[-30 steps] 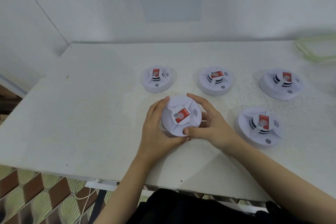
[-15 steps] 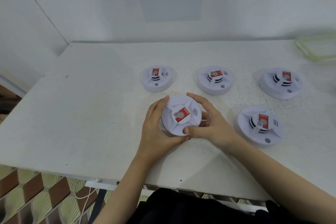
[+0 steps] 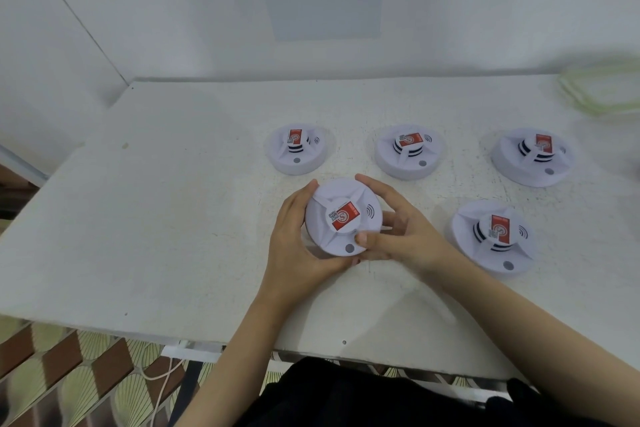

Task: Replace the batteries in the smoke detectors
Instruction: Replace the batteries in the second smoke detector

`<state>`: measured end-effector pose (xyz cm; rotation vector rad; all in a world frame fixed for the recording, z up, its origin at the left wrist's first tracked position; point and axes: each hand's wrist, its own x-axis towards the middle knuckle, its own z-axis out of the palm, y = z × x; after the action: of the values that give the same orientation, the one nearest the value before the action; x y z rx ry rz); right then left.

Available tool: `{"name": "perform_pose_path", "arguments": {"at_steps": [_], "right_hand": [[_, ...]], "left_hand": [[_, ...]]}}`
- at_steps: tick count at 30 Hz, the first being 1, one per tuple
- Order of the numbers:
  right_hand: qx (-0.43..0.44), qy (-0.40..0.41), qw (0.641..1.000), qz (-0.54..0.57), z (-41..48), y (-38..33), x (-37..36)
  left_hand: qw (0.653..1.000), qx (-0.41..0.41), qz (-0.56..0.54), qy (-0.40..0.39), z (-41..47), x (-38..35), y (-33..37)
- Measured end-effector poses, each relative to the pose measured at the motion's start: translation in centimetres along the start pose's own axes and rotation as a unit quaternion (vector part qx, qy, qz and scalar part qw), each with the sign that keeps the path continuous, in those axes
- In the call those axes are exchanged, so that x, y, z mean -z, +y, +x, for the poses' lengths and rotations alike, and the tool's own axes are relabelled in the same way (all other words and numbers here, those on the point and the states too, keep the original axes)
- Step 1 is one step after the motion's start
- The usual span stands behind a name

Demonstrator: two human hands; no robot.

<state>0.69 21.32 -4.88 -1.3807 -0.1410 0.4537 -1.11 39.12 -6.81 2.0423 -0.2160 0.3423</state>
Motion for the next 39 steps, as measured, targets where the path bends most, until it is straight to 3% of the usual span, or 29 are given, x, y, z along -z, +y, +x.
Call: {"name": "perform_pose_path", "arguments": {"at_steps": [17,39], "right_hand": [[0.024,0.012,0.999,-0.023,-0.3,0.3,0.4],[0.03,0.02,0.999,-0.019,-0.3,0.6,0.2]], "left_hand": [[0.99,0.086,-0.096,-0.058,0.1,0.5,-0.5],[0.982,0.105,-0.121,-0.097,0.2,1.0,-0.9]]}}
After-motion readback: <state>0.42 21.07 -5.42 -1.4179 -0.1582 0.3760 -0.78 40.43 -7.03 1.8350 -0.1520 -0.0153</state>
